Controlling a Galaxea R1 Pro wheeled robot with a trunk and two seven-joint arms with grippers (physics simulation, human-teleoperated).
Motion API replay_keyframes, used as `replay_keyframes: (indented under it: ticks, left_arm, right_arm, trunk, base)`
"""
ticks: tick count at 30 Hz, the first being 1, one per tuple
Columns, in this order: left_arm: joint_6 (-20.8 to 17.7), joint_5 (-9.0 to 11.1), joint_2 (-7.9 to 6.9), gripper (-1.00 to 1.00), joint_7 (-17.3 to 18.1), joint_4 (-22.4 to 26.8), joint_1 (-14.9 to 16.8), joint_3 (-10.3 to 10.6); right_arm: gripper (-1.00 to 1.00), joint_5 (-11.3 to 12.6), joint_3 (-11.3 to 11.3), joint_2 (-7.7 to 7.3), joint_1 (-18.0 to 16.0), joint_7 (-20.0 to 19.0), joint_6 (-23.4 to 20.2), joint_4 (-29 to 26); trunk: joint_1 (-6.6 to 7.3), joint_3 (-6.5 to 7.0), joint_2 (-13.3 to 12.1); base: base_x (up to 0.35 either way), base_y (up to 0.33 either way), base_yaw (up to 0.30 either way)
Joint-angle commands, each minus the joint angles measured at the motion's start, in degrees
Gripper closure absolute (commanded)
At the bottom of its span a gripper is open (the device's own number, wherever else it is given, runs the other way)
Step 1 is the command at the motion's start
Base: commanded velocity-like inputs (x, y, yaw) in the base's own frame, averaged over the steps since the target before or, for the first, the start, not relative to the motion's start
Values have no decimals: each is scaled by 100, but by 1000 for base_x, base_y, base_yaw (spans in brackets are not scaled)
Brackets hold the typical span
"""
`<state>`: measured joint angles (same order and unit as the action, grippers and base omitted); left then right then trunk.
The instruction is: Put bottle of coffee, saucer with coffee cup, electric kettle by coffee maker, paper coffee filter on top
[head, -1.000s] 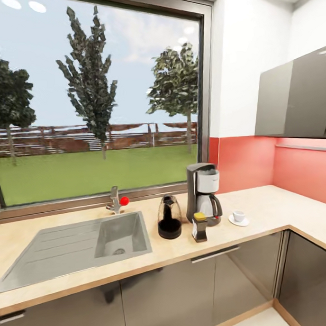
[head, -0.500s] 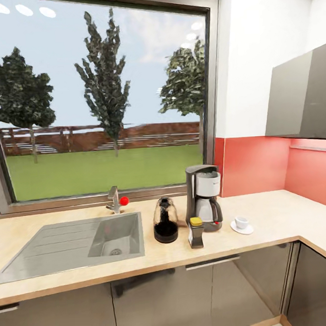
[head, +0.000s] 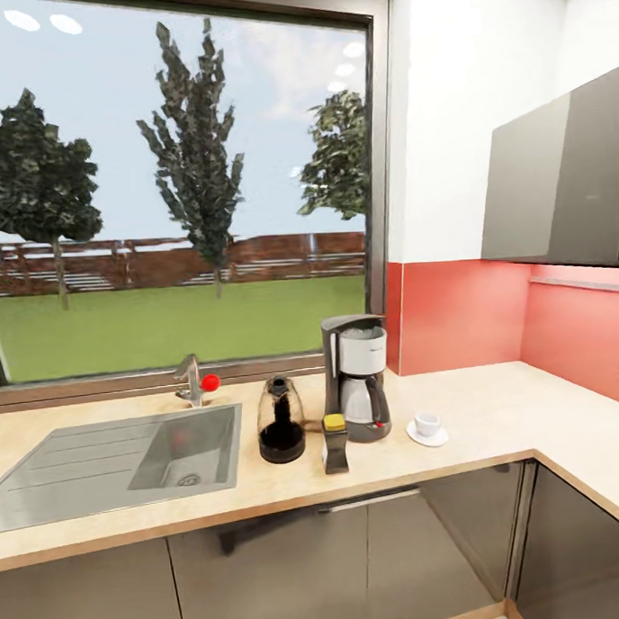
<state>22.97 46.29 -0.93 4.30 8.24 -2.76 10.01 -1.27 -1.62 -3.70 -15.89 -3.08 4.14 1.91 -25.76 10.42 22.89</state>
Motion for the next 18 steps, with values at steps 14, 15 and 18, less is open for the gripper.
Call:
replay_keyframes:
  ticks: [14,15,18]
  left_arm:
    - [15,55,-4,-100,18,4,-3,36]
    - [15,55,-4,-100,18,5,-4,36]
    - [15,55,-4,-100,18,3,-3,36]
  right_arm:
    - [100,40,-14,36,77,44,15,20]
    - [100,43,-14,46,77,54,9,20]
    - [100,46,-14,50,77,68,0,20]
  trunk:
    - [-2,-1,3]
    - [-2,-1,3]
    - [-2,-1,3]
  base:
    - [0,-325,12]
    - [0,-325,171]
    - [0,-325,224]
